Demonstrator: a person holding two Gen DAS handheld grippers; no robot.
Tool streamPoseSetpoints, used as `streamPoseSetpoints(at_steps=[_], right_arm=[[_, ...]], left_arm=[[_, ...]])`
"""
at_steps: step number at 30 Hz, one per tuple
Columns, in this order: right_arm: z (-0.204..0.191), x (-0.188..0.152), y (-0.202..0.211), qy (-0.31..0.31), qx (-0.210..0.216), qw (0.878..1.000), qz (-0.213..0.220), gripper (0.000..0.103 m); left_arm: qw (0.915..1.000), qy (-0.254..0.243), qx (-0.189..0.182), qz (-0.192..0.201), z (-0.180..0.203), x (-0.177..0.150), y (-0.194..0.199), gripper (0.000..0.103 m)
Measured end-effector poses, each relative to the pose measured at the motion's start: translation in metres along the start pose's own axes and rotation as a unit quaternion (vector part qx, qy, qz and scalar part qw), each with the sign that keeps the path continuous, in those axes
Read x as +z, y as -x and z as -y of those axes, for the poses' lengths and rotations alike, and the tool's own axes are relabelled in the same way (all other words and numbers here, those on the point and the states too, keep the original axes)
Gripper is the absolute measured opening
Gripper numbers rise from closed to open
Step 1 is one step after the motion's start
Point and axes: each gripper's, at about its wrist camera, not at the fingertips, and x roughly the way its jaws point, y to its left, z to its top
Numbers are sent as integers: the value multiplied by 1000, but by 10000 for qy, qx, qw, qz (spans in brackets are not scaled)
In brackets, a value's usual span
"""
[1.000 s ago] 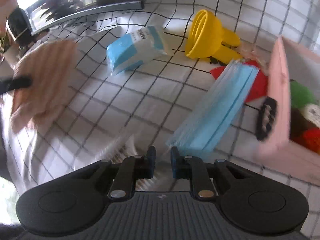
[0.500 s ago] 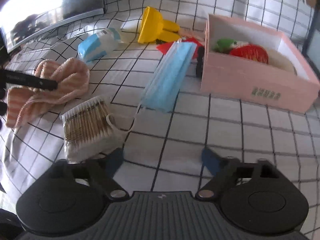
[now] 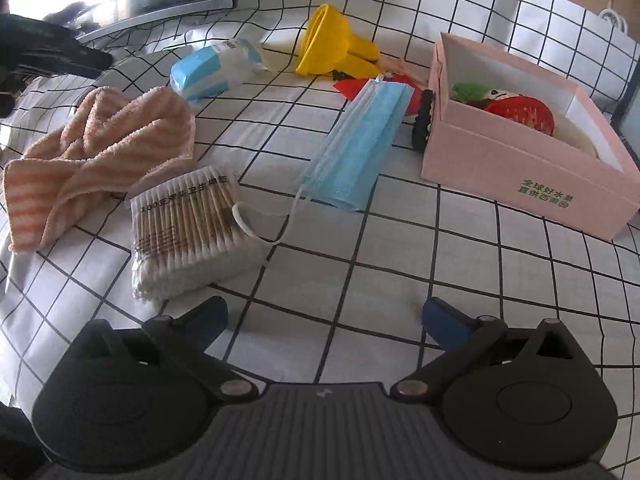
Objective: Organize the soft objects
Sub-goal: 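Lift the striped towel off the table with the left tool, then grasp the towel with the right tool while the left tool still holds it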
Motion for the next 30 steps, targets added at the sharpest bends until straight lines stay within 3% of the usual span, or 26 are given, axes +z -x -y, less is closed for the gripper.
streamPoseSetpoints(at_steps=[2, 6, 8, 9, 10, 11, 13, 16, 18, 23, 26, 27, 28, 29, 30], right_arm=[[-1, 1, 0, 34, 19, 10000, -29, 103], [-1, -3, 1, 143, 94, 9999, 20, 103], [-1, -5, 2, 130, 87, 9998, 75, 103], [-1, -6, 3, 121, 77, 9999, 91, 99], [-1, -6, 3, 141, 76, 9998, 69, 86], [-1, -3, 5, 193, 116, 9997, -22, 82], [-3, 5, 19, 266, 332, 9991, 30, 82], [-13, 31, 44, 448, 662, 9944, 684, 85], [-24, 57, 45, 531, 1044, 9900, 792, 85], [-72, 132, -2, 537, 1902, 9775, 733, 85], [-99, 163, -45, 475, 1938, 9778, 640, 81], [-104, 168, -56, 463, 1912, 9787, 585, 72], [-110, 174, -72, 472, 1859, 9802, 494, 51], [-114, 176, -81, 484, 1828, 9812, 376, 38], [-116, 176, -93, 478, 1827, 9818, 197, 15]], left_arm=[[9988, -227, 216, -369, -5, -1, -10, 33], [9949, 252, -506, -834, -25, -16, -14, 33], [9940, 401, -463, -903, -31, -26, -14, 33], [9951, 373, -329, -852, -31, -29, -9, 33], [9965, 376, -239, -713, -30, -29, 1, 33], [9972, 446, -244, -552, -31, -31, 12, 33], [9967, 725, -308, -172, -34, -40, 38, 33], [9944, 1014, -71, 291, -33, -56, 70, 33], [9910, 1235, 31, 519, -31, -71, 86, 33], [9782, 1939, -1, 740, -31, -116, 110, 33], [9719, 2256, 93, 666, -32, -144, 121, 33], [9700, 2341, 121, 642, -34, -151, 127, 33], [9677, 2436, 162, 626, -36, -162, 134, 33], [9659, 2503, 196, 625, -38, -171, 140, 33], [9637, 2581, 249, 629, -40, -179, 146, 33]])
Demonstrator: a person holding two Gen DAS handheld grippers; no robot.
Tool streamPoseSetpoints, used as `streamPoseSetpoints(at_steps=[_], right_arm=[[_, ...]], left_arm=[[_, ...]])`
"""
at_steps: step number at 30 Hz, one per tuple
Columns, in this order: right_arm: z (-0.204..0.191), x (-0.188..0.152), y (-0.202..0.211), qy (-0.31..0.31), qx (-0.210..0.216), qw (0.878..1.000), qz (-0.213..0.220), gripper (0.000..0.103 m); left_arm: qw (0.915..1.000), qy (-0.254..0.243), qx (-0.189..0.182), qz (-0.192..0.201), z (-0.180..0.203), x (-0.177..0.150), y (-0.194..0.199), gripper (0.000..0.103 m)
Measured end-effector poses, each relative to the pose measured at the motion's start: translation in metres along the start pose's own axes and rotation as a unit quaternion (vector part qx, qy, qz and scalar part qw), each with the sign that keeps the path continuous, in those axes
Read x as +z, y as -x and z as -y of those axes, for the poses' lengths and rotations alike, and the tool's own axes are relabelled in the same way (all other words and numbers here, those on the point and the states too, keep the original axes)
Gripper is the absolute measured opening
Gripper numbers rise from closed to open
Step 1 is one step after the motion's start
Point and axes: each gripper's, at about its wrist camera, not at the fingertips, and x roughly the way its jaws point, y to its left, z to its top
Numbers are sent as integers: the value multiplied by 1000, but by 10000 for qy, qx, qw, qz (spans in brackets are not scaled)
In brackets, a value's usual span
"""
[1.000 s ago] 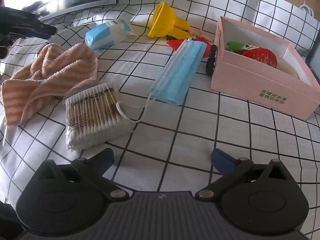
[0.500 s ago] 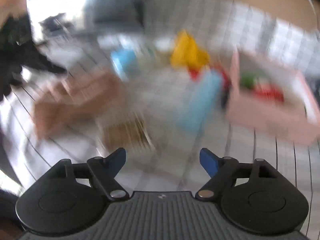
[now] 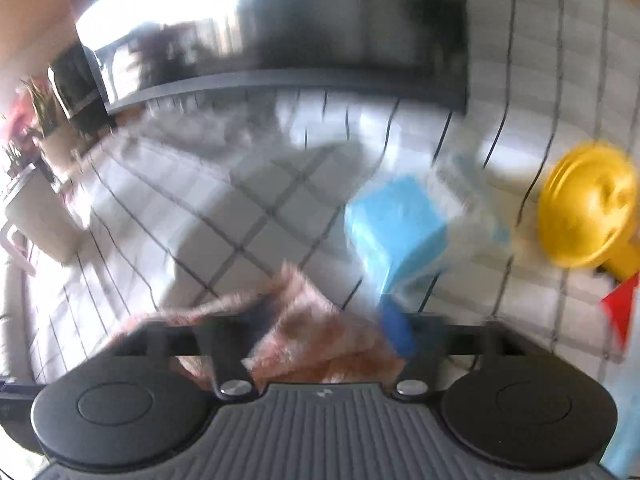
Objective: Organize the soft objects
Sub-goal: 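Grasp the towel with the right tool while the left tool still holds it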
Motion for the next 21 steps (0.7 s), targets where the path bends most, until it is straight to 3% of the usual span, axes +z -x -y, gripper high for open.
streamPoseSetpoints(at_steps=[2, 3, 7, 9, 13, 17, 20, 21], right_arm=[[3, 3, -11, -157, 263, 9983, -495, 11], [4, 6, -6, -193, 360, 9979, -493, 10], [-11, 27, 59, -38, 706, 9975, 85, 10], [-21, 25, 81, -66, 1117, 9937, 64, 10], [-55, -30, 83, 58, 1939, 9776, -820, 10], [-83, -94, 60, 744, 1811, 9721, -1289, 9], [-87, -110, 50, 995, 1726, 9716, -1281, 11], [-86, -109, 54, 1075, 1705, 9720, -1207, 16]], left_arm=[[9999, 108, 92, 70, -9, -7, 11, 33], [9997, 155, 135, 132, -13, -9, 16, 33], [9983, 315, 53, 495, -17, -8, 32, 33], [9975, 299, -114, 628, -12, -3, 33, 33], [9961, -11, -402, 783, 6, 16, 24, 33], [9965, -225, -667, 443, 21, 23, -10, 33], [9983, -272, -504, -95, 24, 9, -39, 33], [9983, -336, -414, -240, 24, 3, -45, 33]])
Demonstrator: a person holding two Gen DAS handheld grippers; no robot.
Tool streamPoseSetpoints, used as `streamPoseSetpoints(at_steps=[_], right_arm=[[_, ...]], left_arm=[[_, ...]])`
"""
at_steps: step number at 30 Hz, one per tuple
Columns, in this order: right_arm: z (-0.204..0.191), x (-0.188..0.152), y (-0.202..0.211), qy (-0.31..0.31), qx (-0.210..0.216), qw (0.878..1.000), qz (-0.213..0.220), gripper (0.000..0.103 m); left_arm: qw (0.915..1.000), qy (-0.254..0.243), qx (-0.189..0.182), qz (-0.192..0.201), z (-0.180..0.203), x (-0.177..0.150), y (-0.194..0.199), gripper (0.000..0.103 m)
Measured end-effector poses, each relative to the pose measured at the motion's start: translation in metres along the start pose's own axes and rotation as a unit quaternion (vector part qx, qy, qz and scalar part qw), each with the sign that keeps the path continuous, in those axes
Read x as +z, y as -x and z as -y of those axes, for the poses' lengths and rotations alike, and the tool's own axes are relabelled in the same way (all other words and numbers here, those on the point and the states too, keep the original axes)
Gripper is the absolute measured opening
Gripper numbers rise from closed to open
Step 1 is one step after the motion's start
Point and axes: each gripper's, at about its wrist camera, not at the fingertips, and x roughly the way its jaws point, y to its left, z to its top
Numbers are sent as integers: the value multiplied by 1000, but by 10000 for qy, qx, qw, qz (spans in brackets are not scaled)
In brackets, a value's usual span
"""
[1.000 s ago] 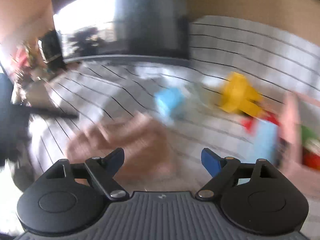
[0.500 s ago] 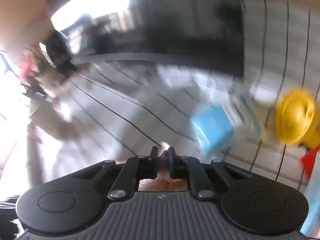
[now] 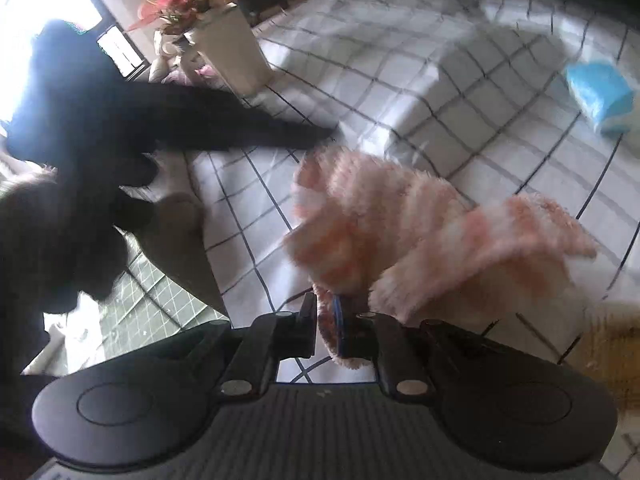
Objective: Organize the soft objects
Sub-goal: 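Grasp the towel with the right tool while the left tool still holds it, then grasp the cotton swab box with the left tool while the right tool holds the towel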
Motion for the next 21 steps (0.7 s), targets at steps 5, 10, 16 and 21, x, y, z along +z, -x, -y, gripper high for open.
streamPoseSetpoints(at_steps=[5, 10, 16, 21], right_arm=[[-20, 7, 59, 847, -752, 9890, 950, 85], [-10, 5, 56, 666, -1542, 9767, 1337, 85], [6, -6, -3, -403, -1769, 9764, 1170, 91], [-14, -2, -29, -125, -1930, 9723, 1314, 103]], left_arm=[[9998, 28, 37, -189, -7, -19, -11, 33], [9997, 235, -54, 42, -15, -16, 3, 33], [9987, 387, 201, 245, -37, -1, 25, 33], [9971, 747, 142, 97, -56, 10, 3, 33]])
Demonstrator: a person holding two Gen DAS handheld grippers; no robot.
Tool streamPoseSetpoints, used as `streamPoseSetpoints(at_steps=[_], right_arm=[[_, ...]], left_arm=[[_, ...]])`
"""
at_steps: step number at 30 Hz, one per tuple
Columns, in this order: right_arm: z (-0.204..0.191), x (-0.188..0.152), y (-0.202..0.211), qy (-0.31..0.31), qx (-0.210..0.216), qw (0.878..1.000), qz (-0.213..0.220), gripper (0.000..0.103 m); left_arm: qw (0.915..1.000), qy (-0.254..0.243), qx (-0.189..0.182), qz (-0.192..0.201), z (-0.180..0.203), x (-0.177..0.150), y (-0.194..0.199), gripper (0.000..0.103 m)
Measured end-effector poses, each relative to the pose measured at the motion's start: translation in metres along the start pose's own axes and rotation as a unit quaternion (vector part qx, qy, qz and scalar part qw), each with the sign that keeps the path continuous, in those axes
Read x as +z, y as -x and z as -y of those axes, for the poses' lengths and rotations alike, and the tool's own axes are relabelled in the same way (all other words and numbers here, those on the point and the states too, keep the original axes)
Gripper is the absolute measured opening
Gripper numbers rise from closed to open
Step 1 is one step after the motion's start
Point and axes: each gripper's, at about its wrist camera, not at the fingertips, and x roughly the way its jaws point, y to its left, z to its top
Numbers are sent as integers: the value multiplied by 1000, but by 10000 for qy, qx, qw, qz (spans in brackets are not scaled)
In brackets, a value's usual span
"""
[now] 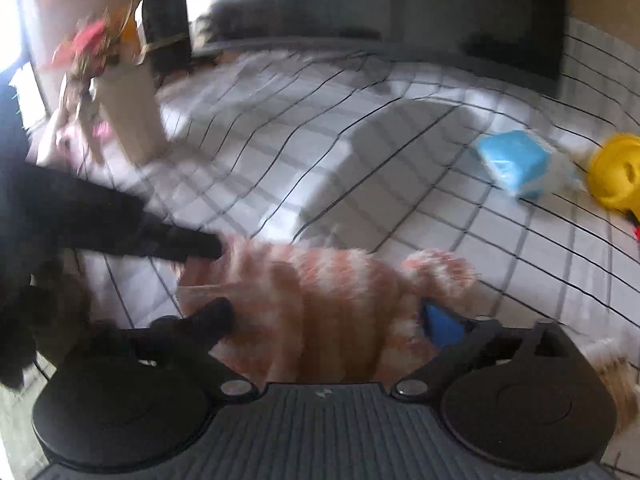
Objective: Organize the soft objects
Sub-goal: 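Grasp the cotton swab box with the left tool while the right tool holds the towel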
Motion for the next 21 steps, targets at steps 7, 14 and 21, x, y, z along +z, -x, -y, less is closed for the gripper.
streamPoseSetpoints(at_steps=[7, 14, 21], right_arm=[[-18, 2, -18, 427, -432, 9982, 19, 103], [-3, 3, -9, 612, -59, 9981, 49, 43], [47, 18, 54, 319, -425, 9982, 266, 29]], left_arm=[[9989, -21, 33, 477, 5, 17, 27, 33], [9962, -268, 134, 817, 20, 20, 39, 33], [9936, -939, -368, 513, 79, 20, 7, 33]])
